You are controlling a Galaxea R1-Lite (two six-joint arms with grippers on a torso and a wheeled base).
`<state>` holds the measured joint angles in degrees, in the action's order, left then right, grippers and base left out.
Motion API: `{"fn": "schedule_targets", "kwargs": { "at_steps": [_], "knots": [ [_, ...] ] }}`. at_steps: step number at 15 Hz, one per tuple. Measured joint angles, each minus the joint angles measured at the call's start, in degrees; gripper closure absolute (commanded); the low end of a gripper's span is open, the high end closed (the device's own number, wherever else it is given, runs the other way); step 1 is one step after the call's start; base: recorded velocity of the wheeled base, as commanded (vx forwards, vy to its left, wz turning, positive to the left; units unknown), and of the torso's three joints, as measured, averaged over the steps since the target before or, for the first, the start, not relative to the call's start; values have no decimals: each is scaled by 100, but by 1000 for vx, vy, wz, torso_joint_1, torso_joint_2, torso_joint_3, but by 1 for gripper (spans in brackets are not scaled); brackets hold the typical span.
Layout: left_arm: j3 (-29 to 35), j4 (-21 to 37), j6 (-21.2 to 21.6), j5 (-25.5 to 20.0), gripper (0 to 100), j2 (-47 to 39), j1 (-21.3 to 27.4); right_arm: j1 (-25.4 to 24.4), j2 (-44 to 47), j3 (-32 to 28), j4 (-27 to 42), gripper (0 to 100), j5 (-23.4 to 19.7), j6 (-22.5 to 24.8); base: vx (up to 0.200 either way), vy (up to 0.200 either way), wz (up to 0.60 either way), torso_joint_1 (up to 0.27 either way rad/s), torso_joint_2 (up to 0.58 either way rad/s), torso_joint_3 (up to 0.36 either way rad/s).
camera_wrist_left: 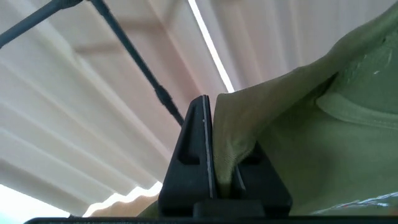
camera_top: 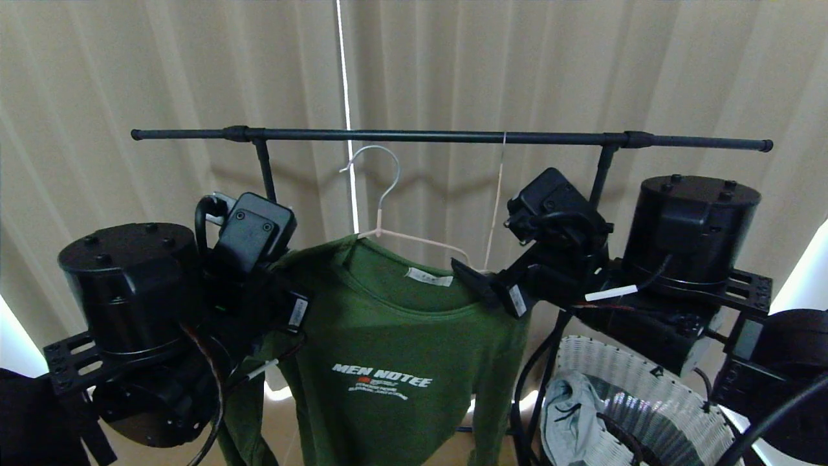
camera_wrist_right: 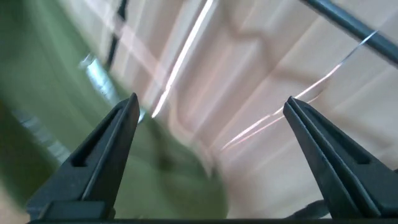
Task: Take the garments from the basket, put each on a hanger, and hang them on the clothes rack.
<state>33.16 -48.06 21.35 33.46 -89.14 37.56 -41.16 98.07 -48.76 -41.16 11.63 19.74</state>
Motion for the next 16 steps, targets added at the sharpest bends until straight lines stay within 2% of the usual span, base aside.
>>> {"fn": "schedule_targets", "kwargs": {
  "at_steps": [5,6,16],
  "knots": [
    [-55,2,2,23,100,111,304,-2,317,-197,-1,0,22,148,0,0,0,0,0,0],
    [-59,-2,0,26,100,121,323,-2,346,-204,-1,100,24,156,0,0,0,0,0,0],
    [-66,-15,-2,-68,100,133,350,-18,357,-162,-69,100,9,152,0,0,0,0,0,0]
  ]
}}
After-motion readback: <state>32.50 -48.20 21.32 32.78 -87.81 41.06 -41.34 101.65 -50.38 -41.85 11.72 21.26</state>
